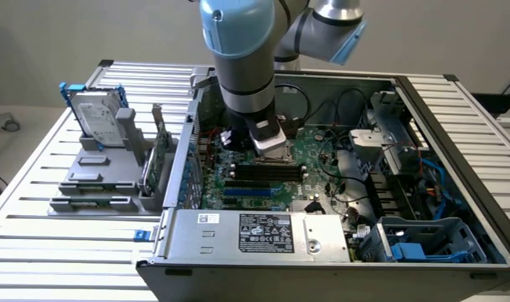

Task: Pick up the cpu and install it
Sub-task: 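Install the first cpu locking lever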

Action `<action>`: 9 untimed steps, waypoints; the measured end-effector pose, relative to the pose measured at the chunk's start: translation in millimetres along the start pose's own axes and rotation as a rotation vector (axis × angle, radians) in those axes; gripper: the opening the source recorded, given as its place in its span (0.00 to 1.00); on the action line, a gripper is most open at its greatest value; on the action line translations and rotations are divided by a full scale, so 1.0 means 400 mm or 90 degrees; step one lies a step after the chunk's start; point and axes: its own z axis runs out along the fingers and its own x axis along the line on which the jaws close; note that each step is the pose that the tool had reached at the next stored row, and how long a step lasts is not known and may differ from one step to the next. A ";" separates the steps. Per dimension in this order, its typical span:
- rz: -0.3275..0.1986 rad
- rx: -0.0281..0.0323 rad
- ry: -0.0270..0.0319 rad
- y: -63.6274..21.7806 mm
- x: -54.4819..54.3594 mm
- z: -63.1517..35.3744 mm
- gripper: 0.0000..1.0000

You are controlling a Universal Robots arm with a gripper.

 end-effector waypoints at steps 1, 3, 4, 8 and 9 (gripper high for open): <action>0.002 -0.0003 0.0004 0.000 -0.001 0.002 0.11; 0.005 -0.0009 0.0009 -0.002 -0.004 0.004 0.11; 0.007 -0.0012 0.0010 -0.002 -0.005 0.005 0.11; 0.015 -0.0022 0.0006 -0.005 -0.010 0.010 0.11; 0.017 -0.0025 0.0004 -0.005 -0.012 0.011 0.11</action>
